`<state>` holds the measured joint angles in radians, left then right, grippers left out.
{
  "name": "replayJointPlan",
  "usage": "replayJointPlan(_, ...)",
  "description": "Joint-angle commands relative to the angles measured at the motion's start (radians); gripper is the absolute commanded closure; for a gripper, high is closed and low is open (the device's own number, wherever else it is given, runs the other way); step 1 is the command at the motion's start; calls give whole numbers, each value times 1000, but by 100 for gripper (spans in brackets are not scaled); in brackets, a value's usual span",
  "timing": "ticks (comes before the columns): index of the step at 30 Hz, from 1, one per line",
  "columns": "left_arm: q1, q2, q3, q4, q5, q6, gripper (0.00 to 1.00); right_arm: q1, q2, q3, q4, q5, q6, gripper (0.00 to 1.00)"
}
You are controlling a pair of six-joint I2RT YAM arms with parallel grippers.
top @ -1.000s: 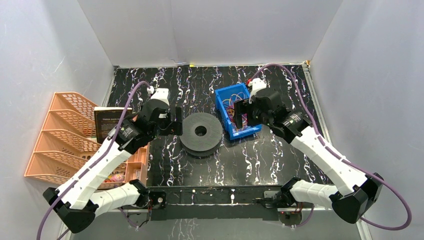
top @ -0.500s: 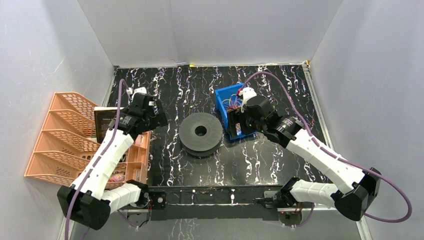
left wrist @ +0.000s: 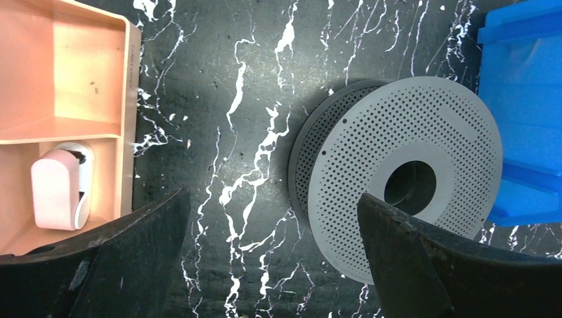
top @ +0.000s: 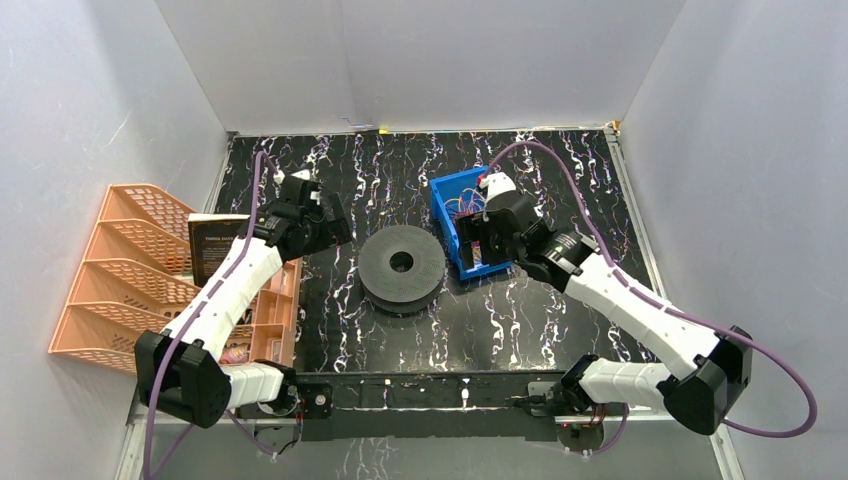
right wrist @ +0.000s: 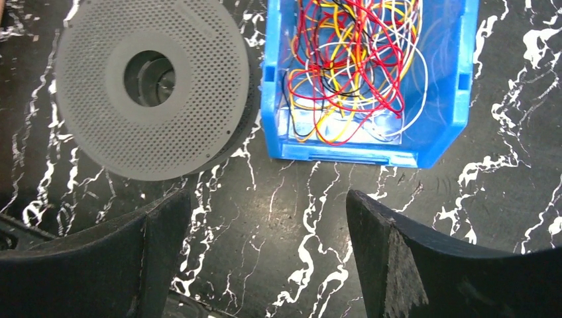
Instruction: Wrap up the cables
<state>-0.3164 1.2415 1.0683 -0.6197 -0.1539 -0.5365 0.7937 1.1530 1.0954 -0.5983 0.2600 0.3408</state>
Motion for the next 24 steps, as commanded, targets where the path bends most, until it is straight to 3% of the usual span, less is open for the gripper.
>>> replayJointPlan(1, 3, -3, -6, 33, 80, -23, 4, 4, 48, 41, 64, 84, 25, 6)
replayJointPlan(5, -11, 33, 1, 96, 207, -32, 5, 3, 106, 62, 110, 148, 40, 7)
replayJointPlan(11, -58, 101, 26, 103, 262, -13, 5, -37, 224, 151, 136, 222, 23, 15)
replayJointPlan(24, -113, 175, 33, 116, 378, 38, 4, -194, 441, 229, 225, 93, -4, 37)
